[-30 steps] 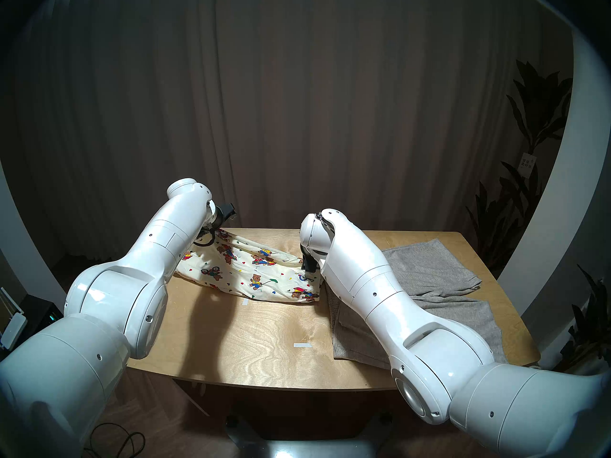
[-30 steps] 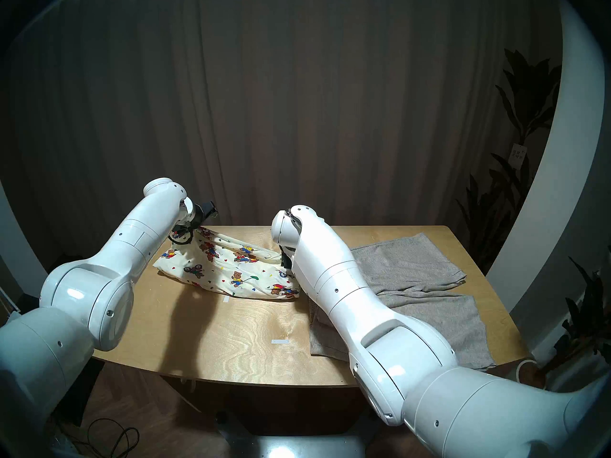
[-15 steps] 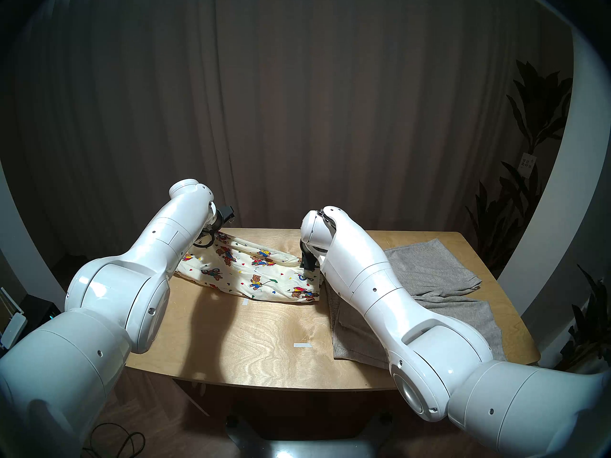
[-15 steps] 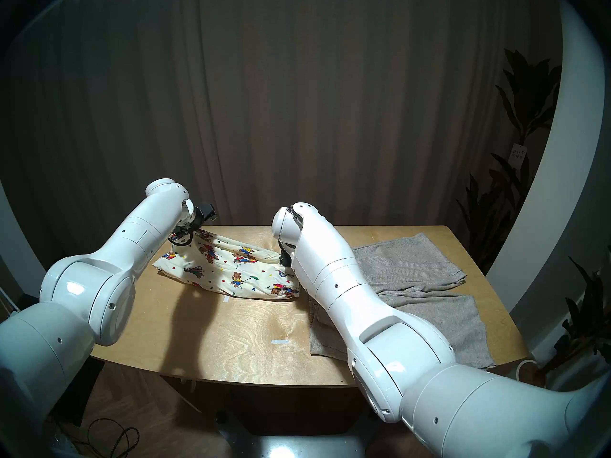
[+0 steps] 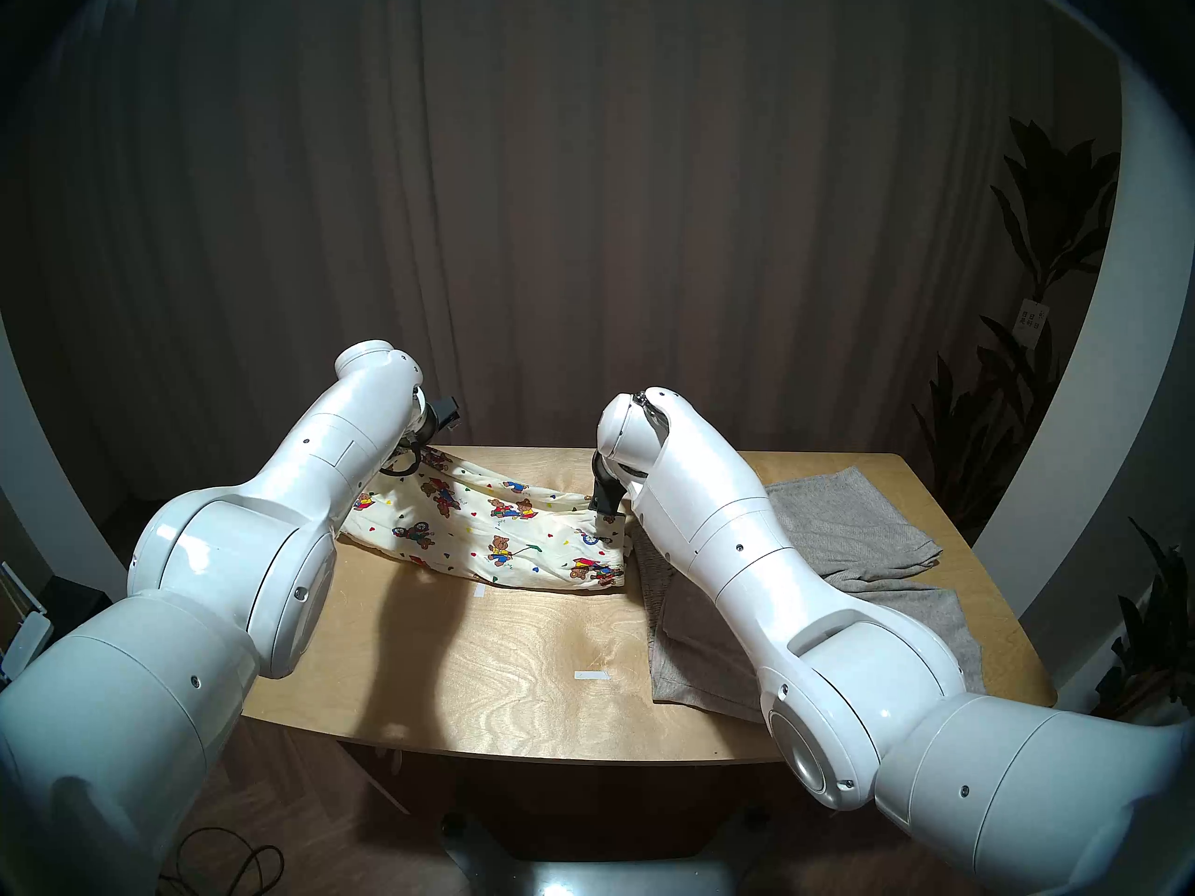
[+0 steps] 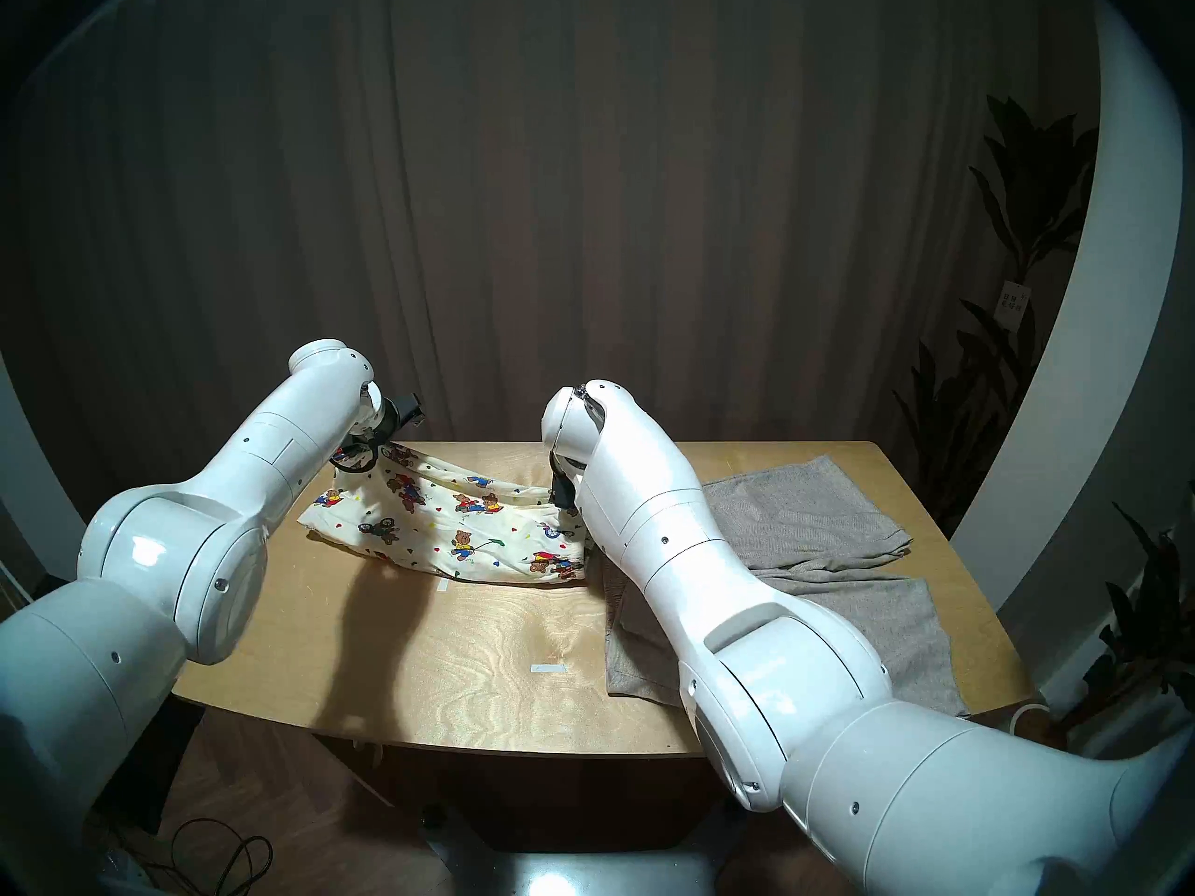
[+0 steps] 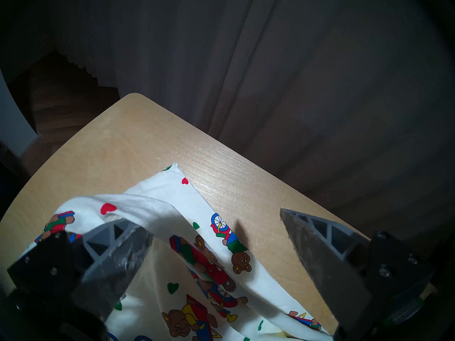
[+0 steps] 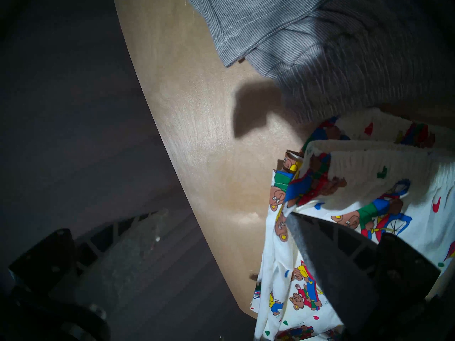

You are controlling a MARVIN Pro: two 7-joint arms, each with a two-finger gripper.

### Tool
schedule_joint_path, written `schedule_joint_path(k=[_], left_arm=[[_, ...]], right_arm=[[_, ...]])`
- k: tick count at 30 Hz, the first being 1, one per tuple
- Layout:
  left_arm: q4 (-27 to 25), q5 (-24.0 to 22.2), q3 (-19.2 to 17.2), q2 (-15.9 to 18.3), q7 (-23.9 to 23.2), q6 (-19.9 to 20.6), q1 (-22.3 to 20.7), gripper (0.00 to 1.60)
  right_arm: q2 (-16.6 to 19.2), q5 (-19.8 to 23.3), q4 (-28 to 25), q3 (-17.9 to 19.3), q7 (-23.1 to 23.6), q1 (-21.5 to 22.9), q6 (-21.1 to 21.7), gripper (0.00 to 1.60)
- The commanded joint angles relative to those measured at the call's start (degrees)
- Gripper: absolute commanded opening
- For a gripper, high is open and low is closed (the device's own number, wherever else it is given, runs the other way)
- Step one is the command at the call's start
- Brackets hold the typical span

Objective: Fold pants twice and stack them

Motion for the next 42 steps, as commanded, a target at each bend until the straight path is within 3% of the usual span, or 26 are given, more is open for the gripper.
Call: schedule_joint_path(k=[1, 18, 30, 38, 42], left_arm=[[0.2, 0.5, 0.4, -0.2, 0.0, 0.7, -3.1, 1.6], [1.1, 3.0, 4.2, -1.2, -0.1, 4.7, -4.9, 1.6], [0.3, 4.7, 5.5, 1.3, -1.7, 5.0, -9.0, 1.6], [0.2, 5.3, 5.7, 4.1, -5.3, 3.9, -10.1, 1.6], [0.4, 5.4, 5.4, 6.4, -8.2, 2.8, -10.1, 1.6]], right_arm=[[-0.3, 0.6, 0.1, 1.2, -0.2, 2.1, -0.4, 1.6], [-0.9, 3.0, 2.1, 3.6, -0.3, 3.3, -1.9, 1.6], [-1.8, 4.5, 2.0, 4.6, 0.1, 5.5, -1.9, 1.6], [-2.9, 3.4, 0.6, 2.3, 2.1, 6.9, 0.3, 1.6], [-2.8, 1.6, -0.6, -1.1, 4.4, 7.0, 2.6, 1.6]])
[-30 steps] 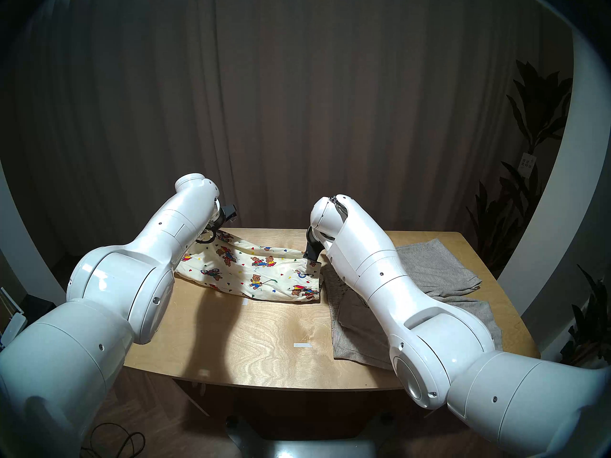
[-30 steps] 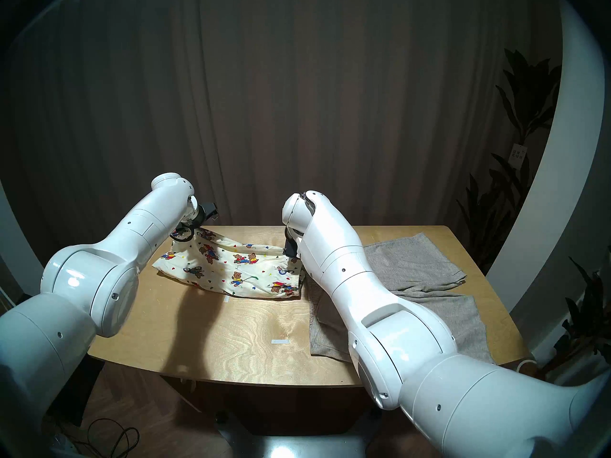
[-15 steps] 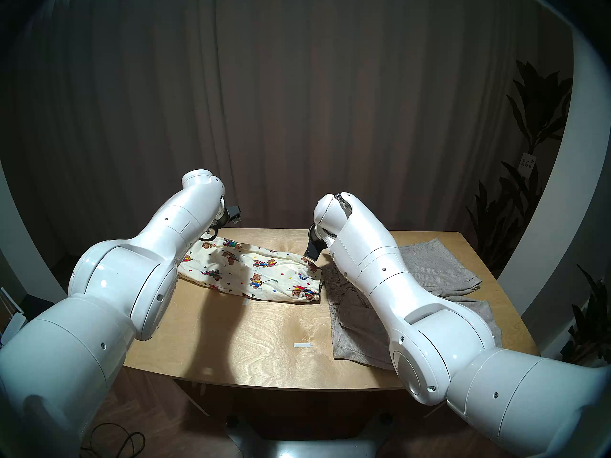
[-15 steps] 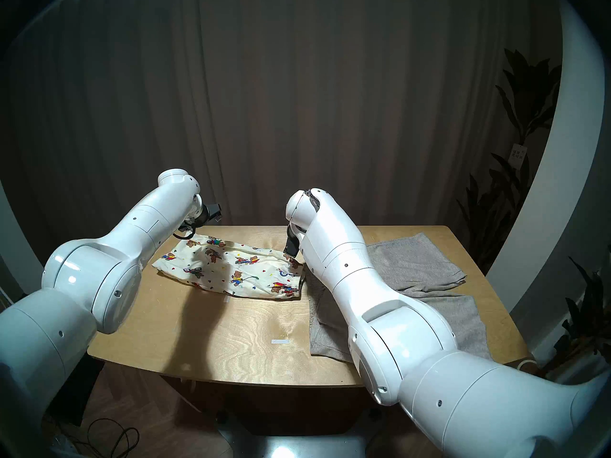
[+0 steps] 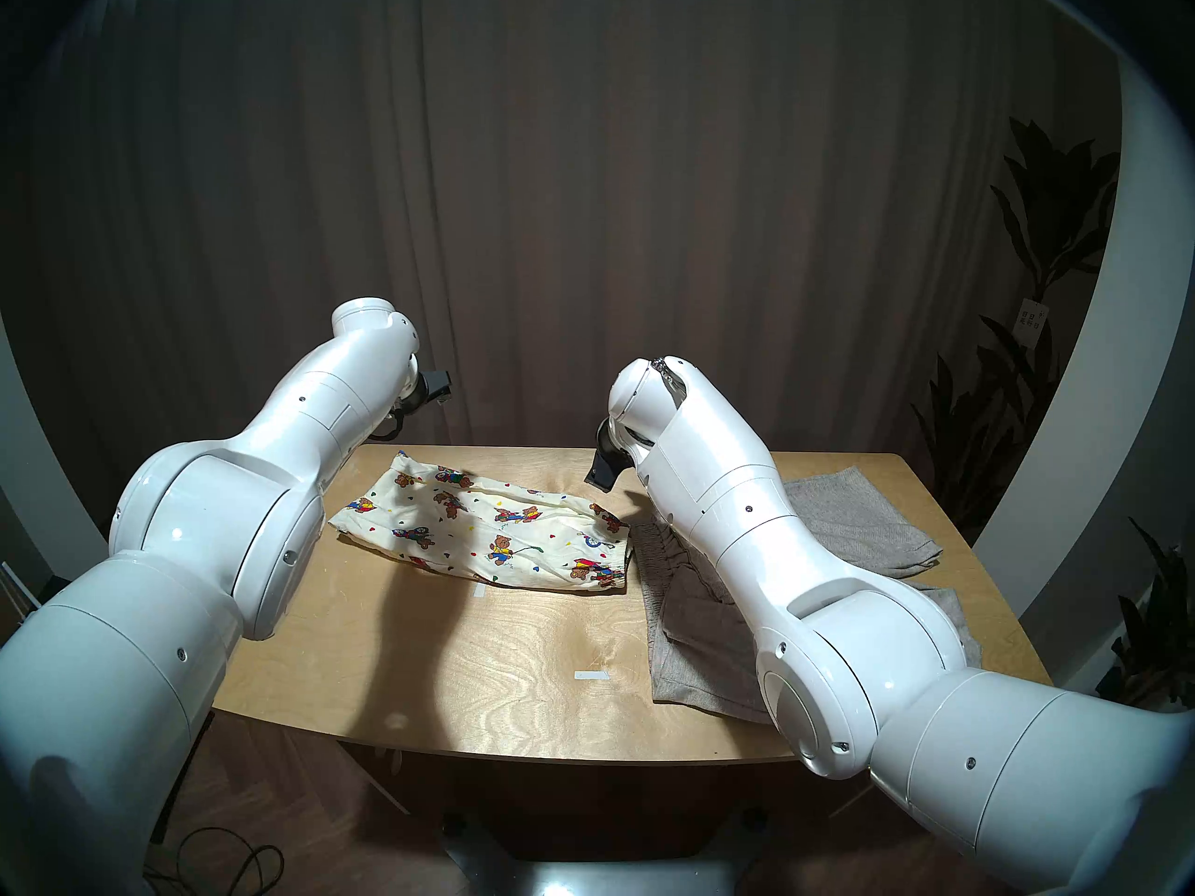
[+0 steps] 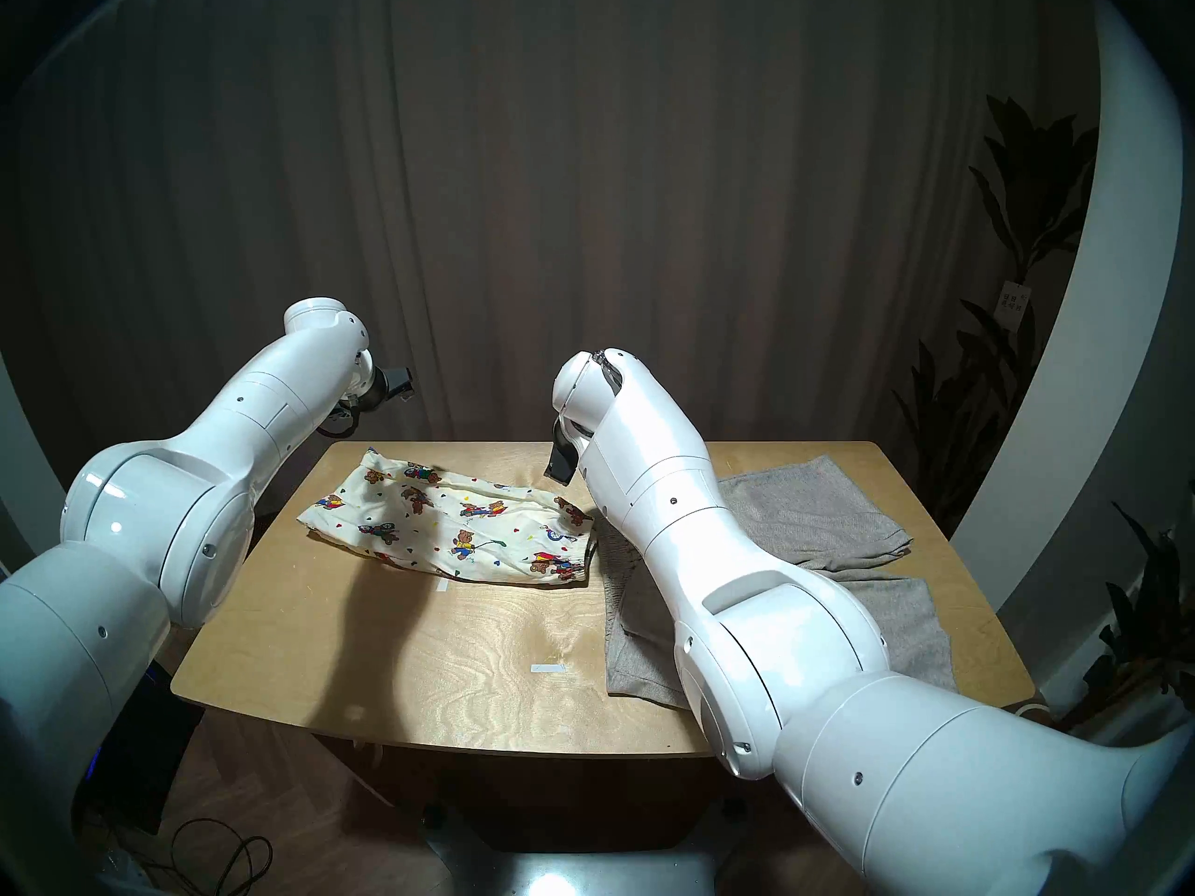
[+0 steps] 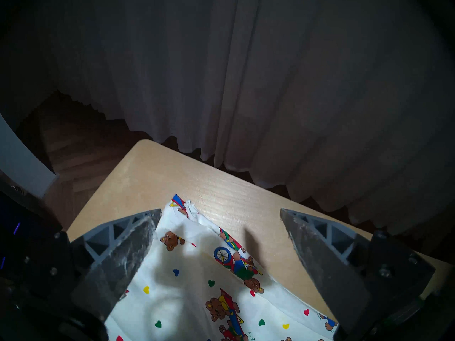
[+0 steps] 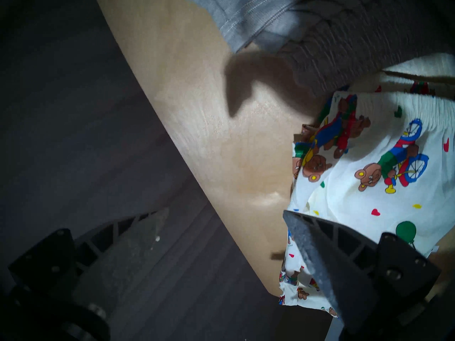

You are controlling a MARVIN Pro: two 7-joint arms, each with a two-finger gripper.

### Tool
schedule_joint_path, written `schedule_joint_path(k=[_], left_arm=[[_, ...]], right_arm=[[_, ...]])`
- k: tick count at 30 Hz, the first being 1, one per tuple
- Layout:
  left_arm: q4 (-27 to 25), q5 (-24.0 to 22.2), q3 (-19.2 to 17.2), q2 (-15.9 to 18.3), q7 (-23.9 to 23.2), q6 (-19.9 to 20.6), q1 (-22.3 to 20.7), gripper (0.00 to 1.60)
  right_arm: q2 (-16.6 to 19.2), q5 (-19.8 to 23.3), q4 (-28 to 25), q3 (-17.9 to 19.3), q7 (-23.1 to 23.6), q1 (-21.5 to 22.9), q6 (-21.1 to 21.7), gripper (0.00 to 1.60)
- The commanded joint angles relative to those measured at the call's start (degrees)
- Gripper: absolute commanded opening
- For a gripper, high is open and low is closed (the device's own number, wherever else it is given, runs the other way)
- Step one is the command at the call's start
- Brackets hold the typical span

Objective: Fold pants twice and stack them

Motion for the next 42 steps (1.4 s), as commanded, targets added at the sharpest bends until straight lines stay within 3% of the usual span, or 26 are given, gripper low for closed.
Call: schedule_joint_path(k=[1, 9, 18, 27, 30, 42], left_arm=[[-0.9, 0.3, -0.6, 4.0, -3.9, -2.0, -3.1, 1.6], [-0.8, 0.3, -1.2, 6.1, -8.8, -4.1, -1.8, 1.6], [-1.1, -0.6, -2.5, 8.1, -17.6, -6.8, 2.3, 1.6], [-3.5, -1.6, -2.3, 10.1, -25.9, -7.2, 6.6, 1.6], [-3.9, -1.8, -2.4, 10.6, -26.9, -7.0, 7.3, 1.6], [-6.4, -3.8, -3.7, 14.8, -33.6, -7.2, 13.3, 1.6]], right_arm=[[-1.1, -2.9, -3.1, -4.2, 3.4, 2.3, 3.5, 1.6], [0.6, -7.4, -5.6, -9.9, 7.8, 0.7, 7.5, 1.6], [5.2, -11.6, -11.4, -15.3, 14.1, -5.3, 11.0, 1.6], [9.0, -11.7, -19.0, -15.2, 17.7, -11.2, 10.7, 1.6], [9.1, -11.2, -19.1, -14.8, 18.3, -11.5, 11.0, 1.6], [11.3, -8.5, -27.9, -13.0, 19.3, -18.0, 11.7, 1.6]])
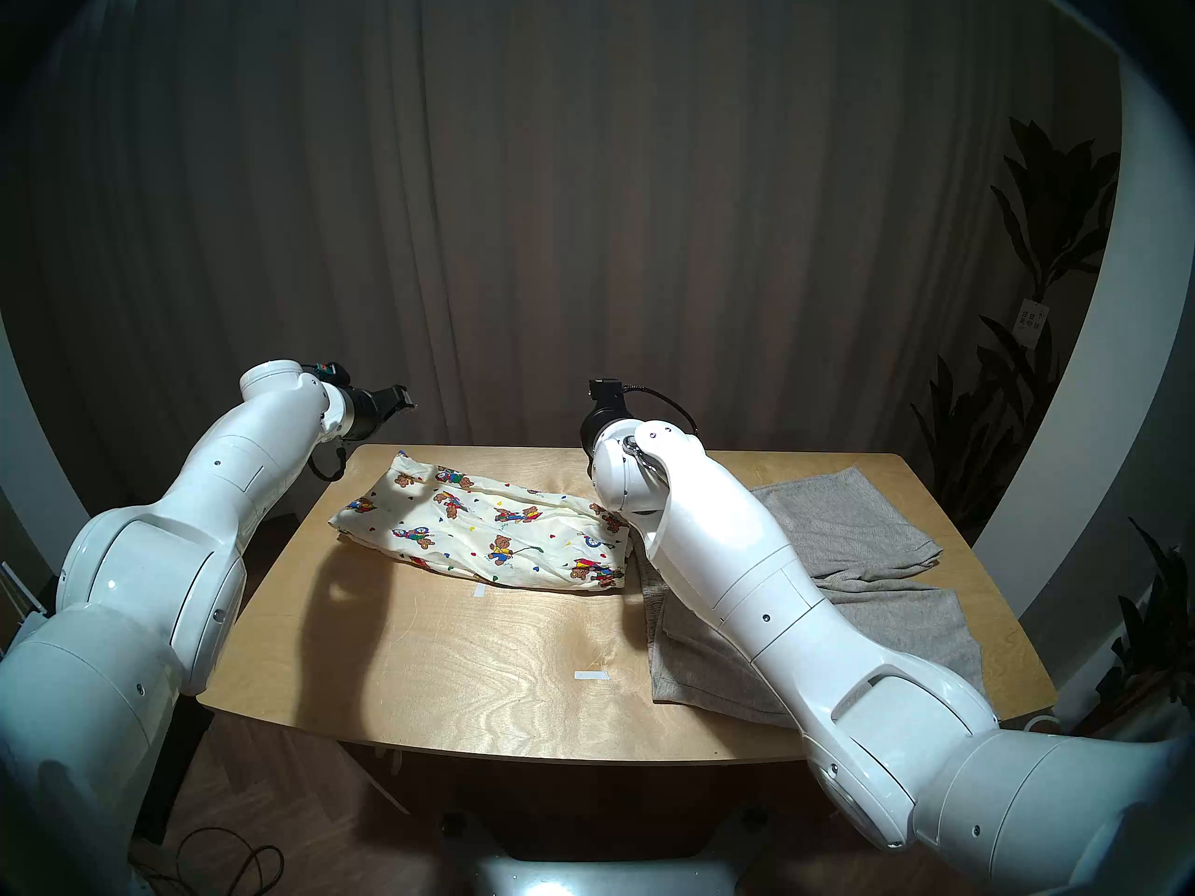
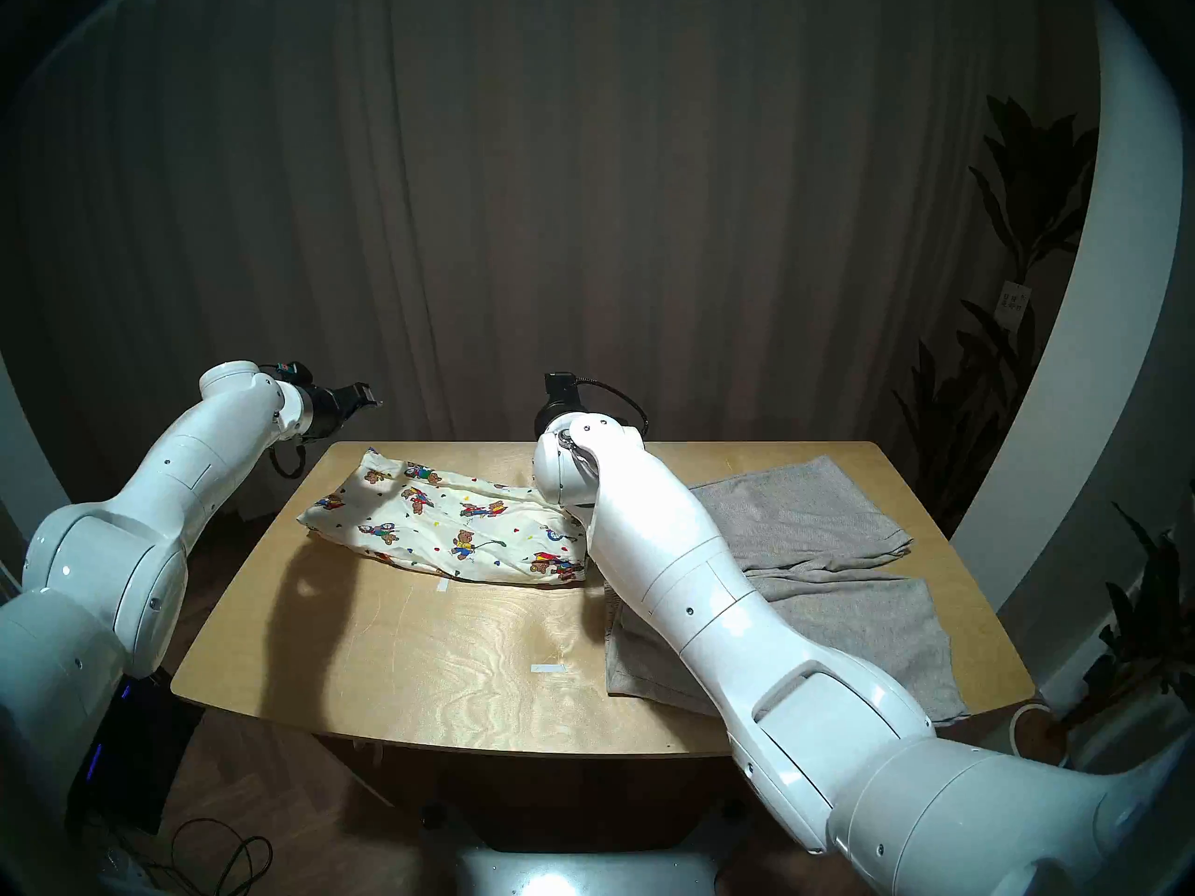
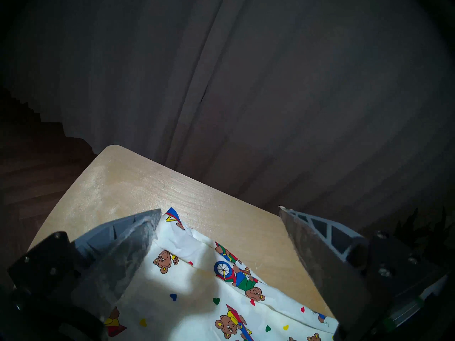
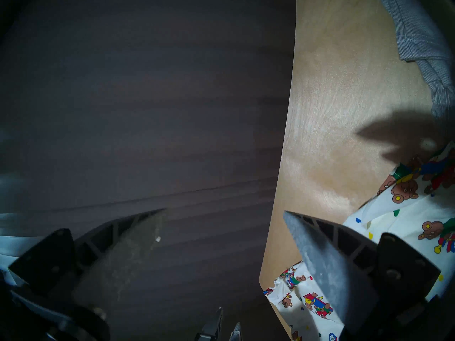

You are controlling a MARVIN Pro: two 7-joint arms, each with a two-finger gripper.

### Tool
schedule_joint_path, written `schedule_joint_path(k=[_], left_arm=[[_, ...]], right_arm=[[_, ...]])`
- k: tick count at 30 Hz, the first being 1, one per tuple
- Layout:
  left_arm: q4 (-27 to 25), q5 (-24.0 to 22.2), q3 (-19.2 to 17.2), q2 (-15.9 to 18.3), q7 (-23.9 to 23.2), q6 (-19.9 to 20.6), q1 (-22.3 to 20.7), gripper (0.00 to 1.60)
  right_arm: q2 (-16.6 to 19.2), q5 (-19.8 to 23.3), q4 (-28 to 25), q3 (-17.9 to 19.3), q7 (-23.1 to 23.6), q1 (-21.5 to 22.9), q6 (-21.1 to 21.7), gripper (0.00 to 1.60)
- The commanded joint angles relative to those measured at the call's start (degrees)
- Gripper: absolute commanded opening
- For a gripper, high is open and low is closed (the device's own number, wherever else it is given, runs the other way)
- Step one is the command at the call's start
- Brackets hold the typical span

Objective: Fold pants twice and stack them

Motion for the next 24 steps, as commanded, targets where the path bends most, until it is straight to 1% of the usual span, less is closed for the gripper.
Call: schedule_joint_path(k=[1, 3, 5, 6, 12, 16, 17, 19, 24], left_arm=[[-2.5, -1.5, -1.6, 3.3, -4.1, -0.8, 2.2, 1.6], [-3.0, -3.0, -3.1, 4.1, -5.7, -1.4, 3.7, 1.6], [-3.3, -3.3, -3.4, 4.3, -6.2, -1.7, 4.2, 1.6], [-3.7, -4.0, -4.1, 4.5, -7.1, -2.0, 4.9, 1.6], [-5.4, -6.5, -6.8, 5.5, -10.2, -3.3, 7.7, 1.6], [-6.7, -7.9, -8.3, 6.4, -12.1, -4.0, 10.2, 1.6], [-7.4, -8.8, -9.2, 7.0, -13.1, -4.3, 11.8, 1.6], [-7.6, -9.0, -9.5, 7.2, -13.4, -4.5, 12.5, 1.6], [-8.7, -10.6, -11.1, 8.1, -14.2, -4.6, 16.8, 1.6]], right_arm=[[1.2, 1.3, -6.6, 0.8, 1.2, -3.7, 0.3, 1.6], [1.8, 1.9, -8.8, 1.0, 1.3, -5.1, 0.4, 1.6], [1.9, 2.1, -8.7, 1.1, 1.4, -5.3, 0.5, 1.6], [2.3, 2.4, -10.3, 1.2, 1.4, -6.2, 0.5, 1.6], [3.5, 3.4, -13.4, 1.8, 1.5, -8.4, 0.7, 1.6], [4.4, 4.1, -15.6, 2.0, 1.7, -10.1, 0.9, 1.6], [5.0, 4.4, -16.8, 2.2, 1.7, -11.1, 1.0, 1.6], [5.2, 4.6, -17.2, 2.3, 1.7, -11.5, 1.0, 1.6], [6.3, 5.5, -20.1, 2.8, 1.7, -13.6, 1.1, 1.6]])
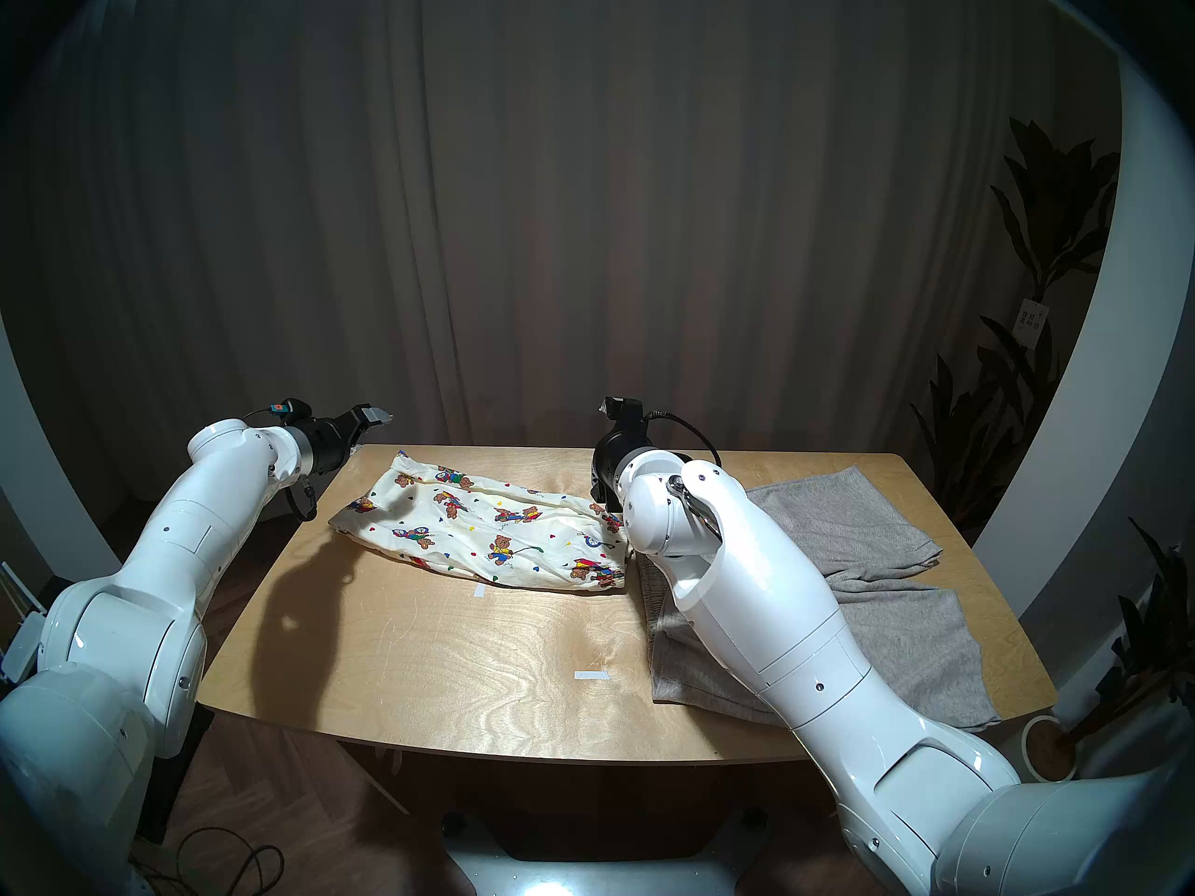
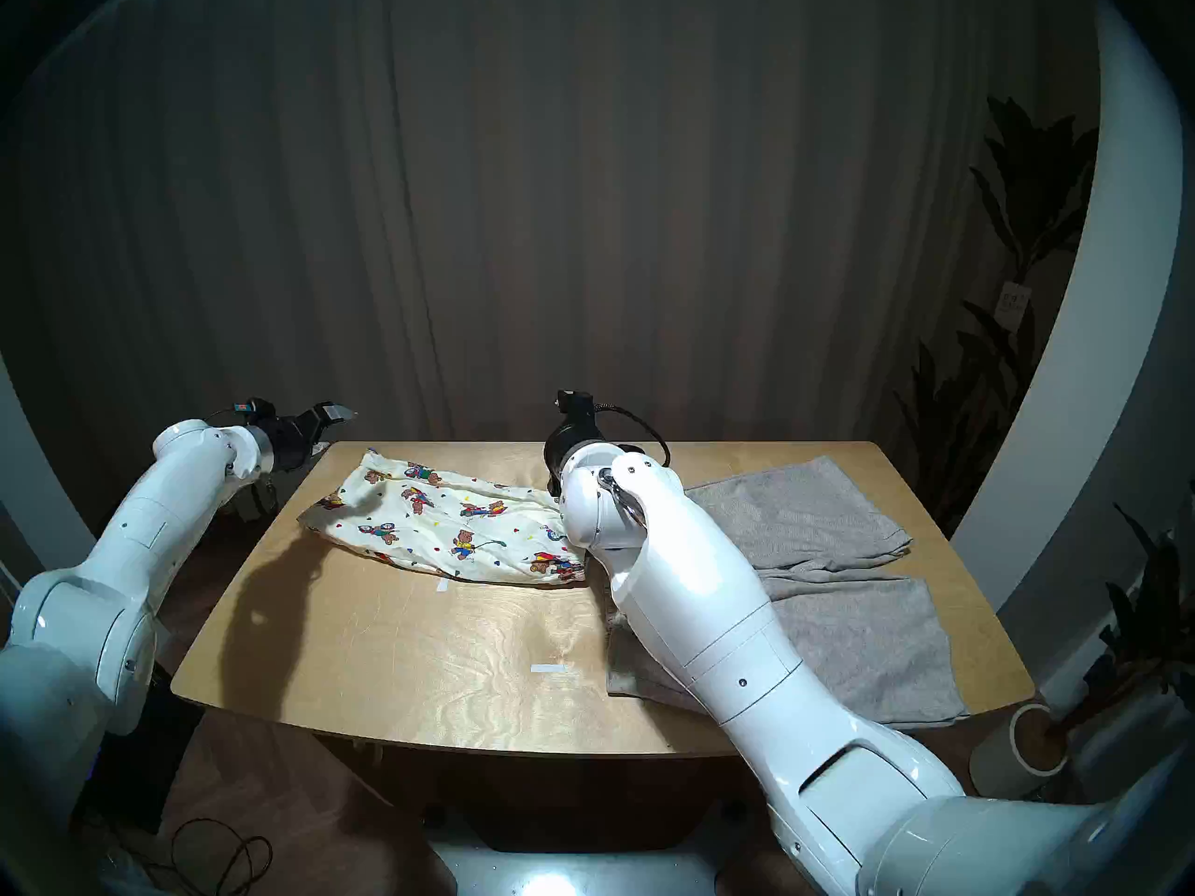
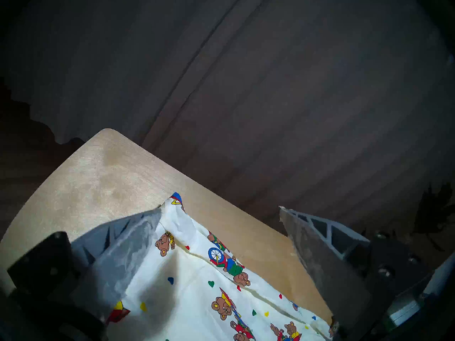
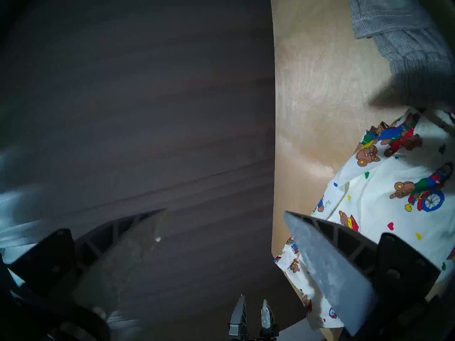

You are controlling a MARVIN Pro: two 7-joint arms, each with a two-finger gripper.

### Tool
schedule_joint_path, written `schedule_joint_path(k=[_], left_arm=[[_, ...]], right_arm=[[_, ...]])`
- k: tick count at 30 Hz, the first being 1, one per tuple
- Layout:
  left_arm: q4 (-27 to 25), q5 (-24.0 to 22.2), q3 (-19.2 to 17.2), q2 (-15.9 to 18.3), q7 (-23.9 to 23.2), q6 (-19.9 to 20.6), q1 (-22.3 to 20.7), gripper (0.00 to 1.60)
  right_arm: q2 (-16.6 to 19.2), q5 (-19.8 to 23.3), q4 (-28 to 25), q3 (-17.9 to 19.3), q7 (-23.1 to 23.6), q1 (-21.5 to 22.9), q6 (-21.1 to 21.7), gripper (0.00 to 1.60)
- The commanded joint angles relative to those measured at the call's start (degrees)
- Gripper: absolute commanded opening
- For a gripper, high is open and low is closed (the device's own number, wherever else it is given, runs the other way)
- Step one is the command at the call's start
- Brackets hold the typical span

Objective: Fold pants twice and stack them

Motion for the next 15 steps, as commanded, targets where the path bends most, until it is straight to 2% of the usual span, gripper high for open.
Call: schedule_joint_path(k=[1, 9, 15], left_arm=[[-2.6, -2.5, -2.6, 2.1, -2.2, -0.9, 5.2, 1.6], [-5.4, -5.3, -5.0, 2.0, -4.7, -1.9, 10.7, 1.6], [-9.4, -7.2, -7.3, 2.7, -7.8, -3.7, 14.0, 1.6]], right_arm=[[1.3, 0.8, -5.4, 0.7, 0.6, -2.8, 0.1, 1.6], [3.4, 1.8, -9.4, 1.2, 0.5, -6.1, 0.3, 1.6], [4.7, 2.6, -11.3, 1.7, 0.5, -7.9, 0.5, 1.6]])
